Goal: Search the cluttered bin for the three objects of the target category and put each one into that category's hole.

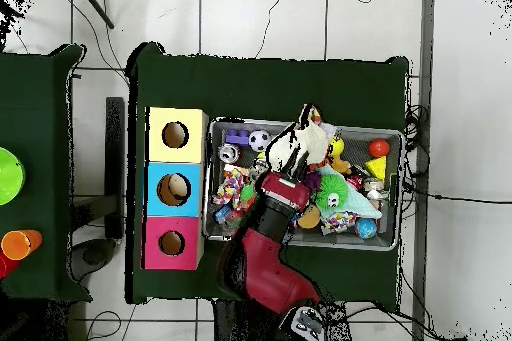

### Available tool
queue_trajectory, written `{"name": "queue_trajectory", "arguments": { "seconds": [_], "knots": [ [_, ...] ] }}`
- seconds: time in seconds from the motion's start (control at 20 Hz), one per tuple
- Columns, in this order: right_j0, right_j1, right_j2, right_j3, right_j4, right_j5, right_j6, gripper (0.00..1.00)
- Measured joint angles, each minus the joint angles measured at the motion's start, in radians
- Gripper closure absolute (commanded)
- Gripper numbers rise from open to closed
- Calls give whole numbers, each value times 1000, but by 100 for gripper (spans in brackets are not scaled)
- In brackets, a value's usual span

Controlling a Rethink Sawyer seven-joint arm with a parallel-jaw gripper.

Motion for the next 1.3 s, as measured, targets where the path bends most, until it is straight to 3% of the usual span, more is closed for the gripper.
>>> {"name": "queue_trajectory", "arguments": {
  "seconds": [0.4, 1.0, 1.05, 1.3],
  "knots": [
    [11, 87, 0, 54, 69, -10, 63, 100],
    [84, 214, 1, 92, 272, -287, 174, 100],
    [85, 226, 0, 92, 282, -291, 192, 0],
    [84, 237, 1, 92, 281, -291, 210, 0]
  ]
}}
